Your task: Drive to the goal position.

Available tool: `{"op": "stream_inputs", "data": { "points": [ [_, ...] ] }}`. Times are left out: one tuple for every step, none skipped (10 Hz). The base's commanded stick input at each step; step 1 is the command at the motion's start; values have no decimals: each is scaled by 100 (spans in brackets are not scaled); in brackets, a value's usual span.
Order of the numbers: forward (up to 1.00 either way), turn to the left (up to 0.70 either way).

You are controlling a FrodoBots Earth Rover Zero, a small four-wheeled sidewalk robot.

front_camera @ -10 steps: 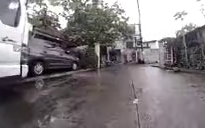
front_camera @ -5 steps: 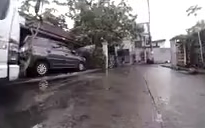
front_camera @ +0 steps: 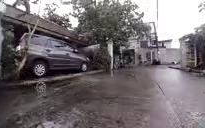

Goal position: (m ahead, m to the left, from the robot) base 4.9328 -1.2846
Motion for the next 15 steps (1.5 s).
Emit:
{"op": "stream_inputs", "data": {
  "points": [
    [100,0],
    [100,25],
    [100,27],
    [100,27],
    [100,27],
    [100,27],
    [100,24],
    [100,0],
    [100,3],
    [100,27],
    [100,27],
    [100,27],
    [100,0],
    [100,0],
    [100,0]
  ]
}}
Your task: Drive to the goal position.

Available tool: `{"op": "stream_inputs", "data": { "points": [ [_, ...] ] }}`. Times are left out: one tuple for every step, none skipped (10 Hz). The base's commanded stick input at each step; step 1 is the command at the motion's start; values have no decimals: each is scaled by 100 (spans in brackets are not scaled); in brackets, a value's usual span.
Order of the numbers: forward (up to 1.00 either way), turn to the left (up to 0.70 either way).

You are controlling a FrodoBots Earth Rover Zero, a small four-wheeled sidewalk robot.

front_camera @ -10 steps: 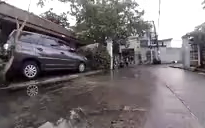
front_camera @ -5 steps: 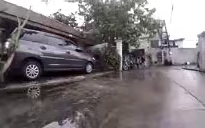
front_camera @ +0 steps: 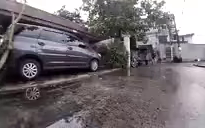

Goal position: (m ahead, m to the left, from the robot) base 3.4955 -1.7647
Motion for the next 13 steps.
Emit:
{"op": "stream_inputs", "data": {
  "points": [
    [100,21],
    [100,27],
    [100,4],
    [100,0],
    [100,0],
    [100,0],
    [100,0],
    [100,0],
    [100,0],
    [100,0],
    [100,0],
    [100,0],
    [100,-6]
  ]
}}
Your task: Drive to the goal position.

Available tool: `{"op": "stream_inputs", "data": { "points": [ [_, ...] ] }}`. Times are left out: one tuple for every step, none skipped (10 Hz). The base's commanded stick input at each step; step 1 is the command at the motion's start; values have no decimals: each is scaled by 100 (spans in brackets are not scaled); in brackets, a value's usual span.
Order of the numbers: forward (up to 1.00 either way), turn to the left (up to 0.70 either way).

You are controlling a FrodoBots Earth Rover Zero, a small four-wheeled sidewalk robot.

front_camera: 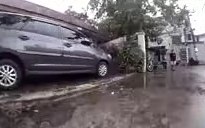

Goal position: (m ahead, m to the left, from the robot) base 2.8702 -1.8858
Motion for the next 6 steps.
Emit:
{"op": "stream_inputs", "data": {
  "points": [
    [100,-27],
    [100,-27],
    [100,-27],
    [100,-27],
    [100,-27],
    [100,-27]
  ]
}}
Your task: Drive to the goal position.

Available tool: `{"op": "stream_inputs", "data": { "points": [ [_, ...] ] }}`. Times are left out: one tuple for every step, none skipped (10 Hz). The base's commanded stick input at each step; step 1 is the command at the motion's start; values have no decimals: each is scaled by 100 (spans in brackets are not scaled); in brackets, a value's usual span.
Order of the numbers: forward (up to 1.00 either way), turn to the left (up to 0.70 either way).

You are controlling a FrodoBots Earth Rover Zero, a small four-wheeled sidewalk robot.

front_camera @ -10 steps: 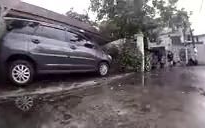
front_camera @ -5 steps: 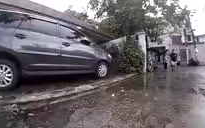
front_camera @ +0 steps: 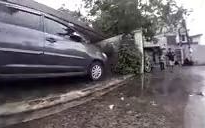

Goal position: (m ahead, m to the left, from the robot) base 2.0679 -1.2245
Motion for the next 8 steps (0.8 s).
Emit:
{"op": "stream_inputs", "data": {
  "points": [
    [75,-31],
    [35,-39],
    [0,-45],
    [0,-45],
    [0,-45],
    [0,-45],
    [0,-45],
    [0,-45]
  ]
}}
